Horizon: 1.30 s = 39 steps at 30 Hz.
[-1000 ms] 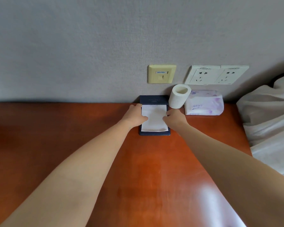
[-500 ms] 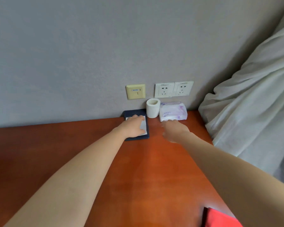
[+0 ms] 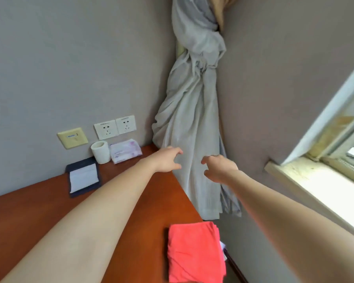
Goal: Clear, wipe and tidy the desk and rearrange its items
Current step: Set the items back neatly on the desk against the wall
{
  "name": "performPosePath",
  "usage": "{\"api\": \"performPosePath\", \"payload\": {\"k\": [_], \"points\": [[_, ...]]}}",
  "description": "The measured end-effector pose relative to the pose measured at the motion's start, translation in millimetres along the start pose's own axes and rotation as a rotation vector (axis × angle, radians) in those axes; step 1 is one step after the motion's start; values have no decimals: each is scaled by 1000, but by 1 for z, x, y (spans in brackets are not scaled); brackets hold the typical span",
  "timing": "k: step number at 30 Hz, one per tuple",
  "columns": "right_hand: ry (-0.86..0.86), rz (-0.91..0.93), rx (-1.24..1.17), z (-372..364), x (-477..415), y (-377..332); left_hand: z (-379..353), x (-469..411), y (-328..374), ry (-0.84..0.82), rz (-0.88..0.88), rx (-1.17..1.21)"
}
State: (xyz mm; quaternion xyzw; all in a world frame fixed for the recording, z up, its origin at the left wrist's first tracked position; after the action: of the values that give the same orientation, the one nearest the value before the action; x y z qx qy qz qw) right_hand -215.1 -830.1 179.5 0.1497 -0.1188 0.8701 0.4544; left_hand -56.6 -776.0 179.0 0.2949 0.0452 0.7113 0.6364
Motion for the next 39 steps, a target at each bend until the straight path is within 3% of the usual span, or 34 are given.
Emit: {"api": "performPosePath", "payload": {"k": [9,14,22,31,39], "points": [[108,-309,-103,-3,139,191,-68,-28,228,-107,-326,-148],[216,-485,-306,-27,227,284,-107,-30,342,-140,-474,-208],[325,-816,-416,-66,377,393,-196,-9,507,-235,-734,-319],[355,-1060,-588,-126,470,433,-277,2,598,-346,-843,-434],[337,-1110,-671,-157,465,432,-316,-21,633,-429,-815,-419]]}}
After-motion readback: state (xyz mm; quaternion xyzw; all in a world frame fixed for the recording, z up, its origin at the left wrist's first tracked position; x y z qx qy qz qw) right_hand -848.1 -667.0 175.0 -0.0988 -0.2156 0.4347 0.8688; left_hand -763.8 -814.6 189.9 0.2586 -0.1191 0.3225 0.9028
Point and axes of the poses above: each hand's wrist, its own x-axis away from the middle knuckle, its own z-axis out of the back of the hand, y = z × x, the point moved 7 cm from there along -x, towards the middle knuckle, and after that the axes turned 8 degrees about -y, right-handed, at the moved point
